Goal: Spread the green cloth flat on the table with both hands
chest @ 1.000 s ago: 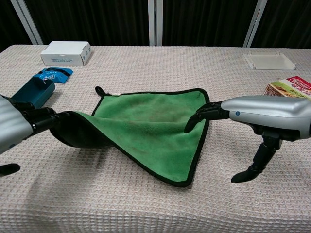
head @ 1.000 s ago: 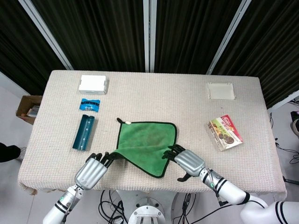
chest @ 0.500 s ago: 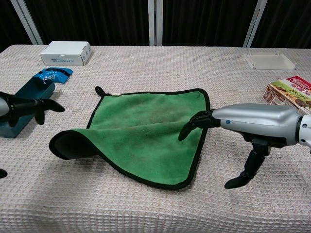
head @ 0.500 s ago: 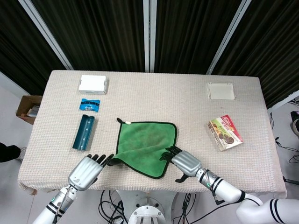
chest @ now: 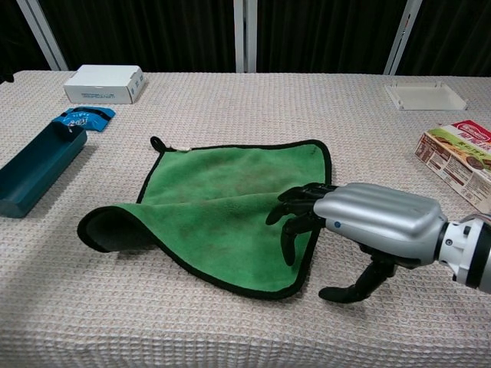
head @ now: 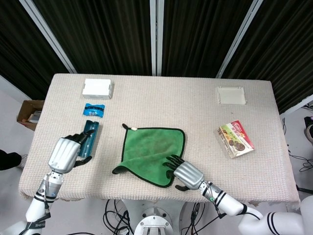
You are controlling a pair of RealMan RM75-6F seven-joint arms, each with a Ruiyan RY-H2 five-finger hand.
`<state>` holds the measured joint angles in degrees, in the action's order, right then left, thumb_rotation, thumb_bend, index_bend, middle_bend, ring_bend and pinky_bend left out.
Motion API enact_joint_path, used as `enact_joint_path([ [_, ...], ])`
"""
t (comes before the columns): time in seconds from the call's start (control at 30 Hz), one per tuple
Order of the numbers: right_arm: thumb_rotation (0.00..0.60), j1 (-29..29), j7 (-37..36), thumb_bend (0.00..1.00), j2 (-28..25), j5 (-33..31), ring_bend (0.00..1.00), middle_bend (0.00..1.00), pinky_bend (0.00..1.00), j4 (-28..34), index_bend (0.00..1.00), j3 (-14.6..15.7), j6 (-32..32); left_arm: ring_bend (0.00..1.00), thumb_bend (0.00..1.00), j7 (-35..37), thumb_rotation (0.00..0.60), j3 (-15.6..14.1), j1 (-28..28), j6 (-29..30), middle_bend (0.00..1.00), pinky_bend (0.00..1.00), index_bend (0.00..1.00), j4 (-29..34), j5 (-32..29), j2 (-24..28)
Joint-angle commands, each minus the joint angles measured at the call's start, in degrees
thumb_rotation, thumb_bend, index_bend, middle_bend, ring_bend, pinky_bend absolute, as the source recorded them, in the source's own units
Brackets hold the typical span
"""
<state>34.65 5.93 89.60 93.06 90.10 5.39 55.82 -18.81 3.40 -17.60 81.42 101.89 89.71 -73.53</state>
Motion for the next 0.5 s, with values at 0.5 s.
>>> enact_joint_path([
  [0.5,0.6,0.1,-5.4,0.36,9.2,3.3,0.0,0.19,0.0,-9.5,0.59,-0.7,2.8,0.49,0.0,4.7,0.6,1.8,0.4,0.6,0.33,0.65,0.19,-4.0,-2.2,-0.8],
])
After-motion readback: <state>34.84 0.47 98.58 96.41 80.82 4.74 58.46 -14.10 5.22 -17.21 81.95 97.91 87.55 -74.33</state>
